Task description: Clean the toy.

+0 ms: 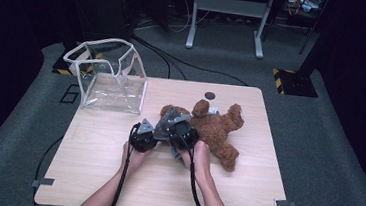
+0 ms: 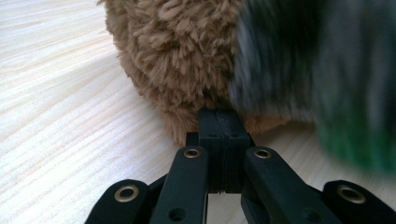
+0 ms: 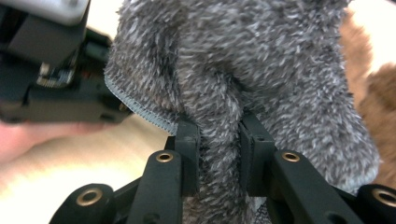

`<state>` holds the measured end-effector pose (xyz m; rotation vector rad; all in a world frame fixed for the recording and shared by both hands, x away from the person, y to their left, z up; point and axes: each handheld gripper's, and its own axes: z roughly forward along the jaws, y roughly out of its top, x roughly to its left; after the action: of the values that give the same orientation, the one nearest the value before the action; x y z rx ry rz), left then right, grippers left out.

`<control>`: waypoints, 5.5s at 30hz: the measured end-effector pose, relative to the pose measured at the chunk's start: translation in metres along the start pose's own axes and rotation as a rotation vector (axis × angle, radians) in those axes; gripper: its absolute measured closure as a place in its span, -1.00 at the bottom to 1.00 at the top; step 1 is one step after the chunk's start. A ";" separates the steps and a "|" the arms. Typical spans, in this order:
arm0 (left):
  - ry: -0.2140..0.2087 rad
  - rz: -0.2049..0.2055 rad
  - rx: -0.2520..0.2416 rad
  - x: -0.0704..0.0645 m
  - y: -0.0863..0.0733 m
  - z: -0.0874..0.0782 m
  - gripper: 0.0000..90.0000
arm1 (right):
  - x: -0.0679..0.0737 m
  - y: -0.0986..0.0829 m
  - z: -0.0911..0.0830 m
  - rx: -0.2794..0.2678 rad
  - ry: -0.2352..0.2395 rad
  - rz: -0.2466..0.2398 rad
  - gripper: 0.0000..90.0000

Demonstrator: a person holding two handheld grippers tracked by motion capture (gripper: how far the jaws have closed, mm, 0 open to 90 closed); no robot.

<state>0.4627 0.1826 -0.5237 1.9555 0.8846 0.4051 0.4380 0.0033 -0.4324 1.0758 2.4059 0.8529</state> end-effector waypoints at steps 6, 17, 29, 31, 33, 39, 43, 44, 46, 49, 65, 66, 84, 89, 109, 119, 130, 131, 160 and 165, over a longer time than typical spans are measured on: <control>0.014 -0.011 -0.003 -0.002 0.000 0.001 1.00 | -0.001 -0.023 0.011 0.057 0.021 0.033 0.61; 0.025 0.016 0.002 -0.002 0.000 0.002 1.00 | -0.037 0.013 -0.054 -0.126 -0.028 0.120 0.60; 0.002 -0.005 0.003 -0.002 0.000 0.001 1.00 | -0.046 0.043 -0.003 0.006 -0.067 0.068 0.63; 0.007 -0.009 -0.006 -0.003 0.000 0.002 1.00 | -0.041 0.039 -0.004 0.004 -0.062 0.062 0.63; 0.004 -0.002 -0.002 -0.003 0.000 0.001 1.00 | -0.035 0.034 -0.009 -0.005 -0.063 0.043 0.63; 0.012 0.025 -0.004 -0.003 0.000 0.000 1.00 | -0.016 0.015 -0.011 0.010 -0.027 -0.005 0.63; 0.018 0.019 -0.012 -0.003 0.000 0.001 1.00 | -0.007 -0.002 -0.001 0.020 -0.001 0.004 0.63; 0.018 0.016 -0.015 -0.003 0.000 0.001 1.00 | -0.005 -0.005 0.001 0.033 0.008 0.022 0.63; 0.013 0.017 -0.013 -0.003 0.000 0.000 1.00 | -0.002 -0.014 0.011 0.072 0.012 0.008 0.63; 0.010 0.009 -0.015 -0.003 -0.001 0.000 1.00 | 0.001 -0.028 0.022 0.133 0.010 0.020 0.64; 0.014 0.021 -0.012 -0.004 -0.001 0.000 1.00 | -0.055 0.025 -0.041 -0.082 -0.133 0.099 0.69; 0.013 0.021 -0.012 -0.004 -0.001 0.000 1.00 | -0.059 0.029 -0.037 -0.087 -0.149 0.111 0.69; 0.020 0.033 -0.007 -0.005 0.000 0.001 1.00 | -0.073 0.044 0.007 0.012 -0.295 0.045 0.20; 0.026 0.039 0.001 -0.006 0.000 0.003 1.00 | -0.078 0.043 0.020 0.068 -0.286 0.035 0.34; 0.017 0.045 0.014 -0.007 0.001 0.002 1.00 | -0.121 0.045 -0.019 -0.046 -0.347 0.188 0.69; 0.026 0.042 0.010 -0.007 0.000 0.003 1.00 | -0.087 0.051 0.023 0.048 -0.259 0.089 0.69; 0.020 0.043 0.031 -0.005 0.001 0.004 1.00 | -0.127 0.033 -0.017 0.002 -0.400 0.168 0.70; 0.021 0.044 0.031 -0.005 0.001 0.004 1.00 | -0.133 0.029 -0.025 -0.017 -0.408 0.186 0.69; 0.024 0.051 0.035 -0.007 0.001 0.006 0.97 | -0.129 0.045 0.008 0.065 -0.286 0.207 0.71; 0.022 0.047 0.056 -0.007 0.002 0.008 0.90 | -0.111 0.052 0.021 0.053 -0.241 0.151 0.71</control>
<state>0.4636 0.1718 -0.5257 2.0300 0.8743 0.4341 0.5486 -0.0469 -0.4047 1.3142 2.1798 0.6667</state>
